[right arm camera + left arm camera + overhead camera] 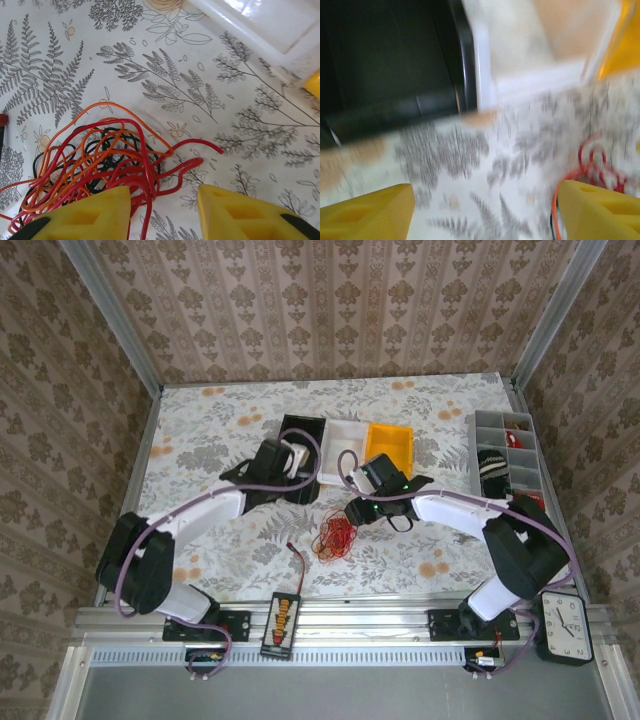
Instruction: Untangle the cables
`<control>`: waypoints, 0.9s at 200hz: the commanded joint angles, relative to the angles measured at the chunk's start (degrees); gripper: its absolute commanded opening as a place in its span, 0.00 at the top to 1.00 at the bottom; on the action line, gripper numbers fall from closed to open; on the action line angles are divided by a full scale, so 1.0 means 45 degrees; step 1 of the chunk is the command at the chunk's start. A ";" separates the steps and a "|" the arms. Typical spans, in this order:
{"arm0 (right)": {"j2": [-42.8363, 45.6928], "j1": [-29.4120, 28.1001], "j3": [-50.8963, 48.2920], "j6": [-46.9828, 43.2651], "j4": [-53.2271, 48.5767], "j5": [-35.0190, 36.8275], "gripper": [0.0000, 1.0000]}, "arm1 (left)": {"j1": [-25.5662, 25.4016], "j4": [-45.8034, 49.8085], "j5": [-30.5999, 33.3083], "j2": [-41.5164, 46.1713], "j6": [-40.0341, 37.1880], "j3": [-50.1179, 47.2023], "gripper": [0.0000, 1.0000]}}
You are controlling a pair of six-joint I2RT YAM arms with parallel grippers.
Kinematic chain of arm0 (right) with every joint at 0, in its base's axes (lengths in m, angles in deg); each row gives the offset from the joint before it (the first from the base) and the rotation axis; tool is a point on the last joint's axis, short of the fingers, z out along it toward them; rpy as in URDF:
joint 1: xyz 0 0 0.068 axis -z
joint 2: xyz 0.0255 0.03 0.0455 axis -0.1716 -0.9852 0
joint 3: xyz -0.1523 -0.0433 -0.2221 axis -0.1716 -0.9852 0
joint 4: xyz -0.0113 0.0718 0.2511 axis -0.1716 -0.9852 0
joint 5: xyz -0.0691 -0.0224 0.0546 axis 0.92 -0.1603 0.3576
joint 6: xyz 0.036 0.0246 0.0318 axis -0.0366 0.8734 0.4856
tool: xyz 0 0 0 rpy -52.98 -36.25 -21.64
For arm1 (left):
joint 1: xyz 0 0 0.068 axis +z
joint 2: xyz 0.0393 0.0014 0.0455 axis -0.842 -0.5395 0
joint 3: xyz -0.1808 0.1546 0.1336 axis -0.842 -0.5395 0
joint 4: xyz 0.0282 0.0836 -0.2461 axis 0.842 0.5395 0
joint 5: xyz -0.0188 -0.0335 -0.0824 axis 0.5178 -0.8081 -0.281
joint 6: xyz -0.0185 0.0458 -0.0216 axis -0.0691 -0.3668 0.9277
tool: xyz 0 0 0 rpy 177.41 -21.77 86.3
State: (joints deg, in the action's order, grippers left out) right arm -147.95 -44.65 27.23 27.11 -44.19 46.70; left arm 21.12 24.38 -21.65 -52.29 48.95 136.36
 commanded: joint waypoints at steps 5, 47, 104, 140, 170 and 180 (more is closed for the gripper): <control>-0.0480 -0.0056 0.0575 -0.0417 -0.0440 -0.0844 0.60 | -0.0180 0.1079 -0.1095 0.1370 -0.0384 -0.1014 0.24; -0.1391 -0.0078 0.1119 -0.0526 -0.0579 -0.1013 0.68 | -0.0647 0.1025 -0.1353 0.1610 -0.0486 -0.1183 0.23; -0.1359 -0.0051 0.1431 -0.0529 -0.0479 -0.1067 1.00 | -0.1449 0.0891 -0.0955 -0.0269 -0.1474 0.0261 0.20; -0.0597 0.0162 0.1132 -0.0156 -0.0157 -0.0965 1.00 | -0.1778 0.0939 -0.1241 -0.1419 -0.1757 0.1175 0.18; -0.0025 0.0675 0.0976 0.0300 0.0180 -0.1335 1.00 | -0.2006 0.0604 -0.1367 -0.2011 -0.1702 0.1302 0.18; 0.0087 0.0827 0.0976 0.0424 0.0232 -0.1487 1.00 | -0.2094 0.0430 -0.1436 -0.2162 -0.1663 0.1341 0.18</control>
State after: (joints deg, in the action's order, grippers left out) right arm -150.50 -42.61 32.17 26.67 -44.94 42.70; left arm 12.66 26.74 -26.76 -60.27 42.59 141.17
